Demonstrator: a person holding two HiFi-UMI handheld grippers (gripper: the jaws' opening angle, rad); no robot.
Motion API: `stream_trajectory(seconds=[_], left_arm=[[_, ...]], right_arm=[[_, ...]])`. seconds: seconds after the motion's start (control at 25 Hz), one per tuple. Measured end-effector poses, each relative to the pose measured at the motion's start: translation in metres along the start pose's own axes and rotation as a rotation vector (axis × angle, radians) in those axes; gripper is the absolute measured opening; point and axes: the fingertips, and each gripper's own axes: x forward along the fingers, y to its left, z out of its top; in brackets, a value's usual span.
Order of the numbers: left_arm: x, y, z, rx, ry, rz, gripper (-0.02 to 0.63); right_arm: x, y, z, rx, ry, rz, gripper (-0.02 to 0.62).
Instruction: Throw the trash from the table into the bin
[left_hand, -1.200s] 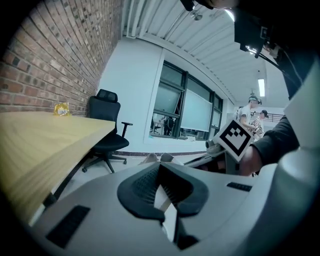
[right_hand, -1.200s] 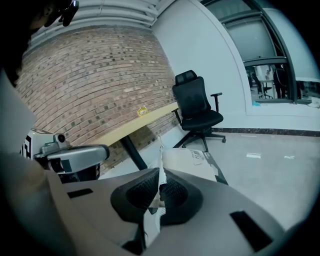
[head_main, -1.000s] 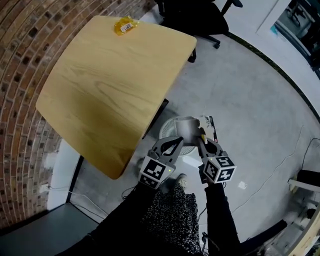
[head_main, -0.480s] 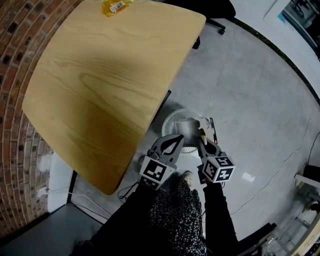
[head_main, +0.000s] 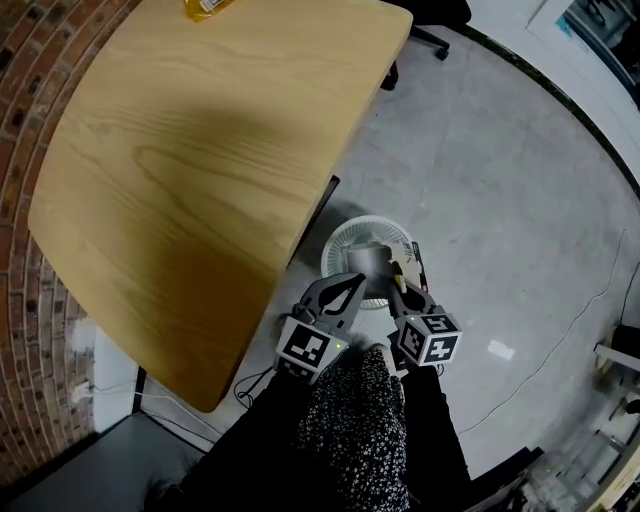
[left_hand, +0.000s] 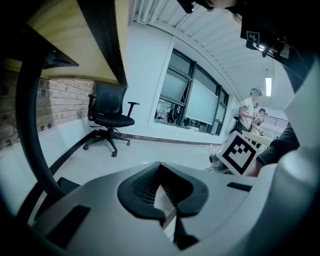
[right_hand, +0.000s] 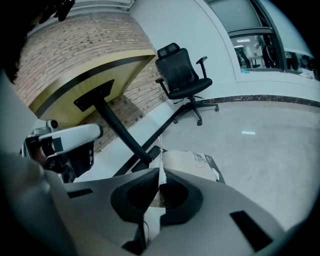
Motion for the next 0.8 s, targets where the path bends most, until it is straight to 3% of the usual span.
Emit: stream_trajectory(seconds=[0.16, 0.32, 0.4, 0.48, 0.8], left_arm=[[0.000, 0.002, -0.004, -0.014, -0.001, 0.006, 0.005], [-0.001, 0.002, -0.004, -0.030, 0.000, 0.006, 0.006], [-0.001, 0.003, -0.004, -0.035, -0.002, 0.008, 0.006], [-0.003, 0.004, -0.002, -0.041, -0.003, 0.009, 0.006], [-0.009, -0.004, 0.013, -0.010, 0.006, -0.007, 0.006]], right_arm=[[0.004, -0.003, -0.008, 0.002, 0.014, -0.007, 0.014], [0.012, -0.004, -0.023, -0.108, 0.089, -0.061, 0.018], [0.016, -0.003, -0.026, -0.130, 0.114, -0.079, 0.113], [0.016, -0.002, -0.025, -0.116, 0.112, -0.081, 0.147], [0.004, 0.005, 0.005, -0.102, 0.055, -0.074, 0.147]])
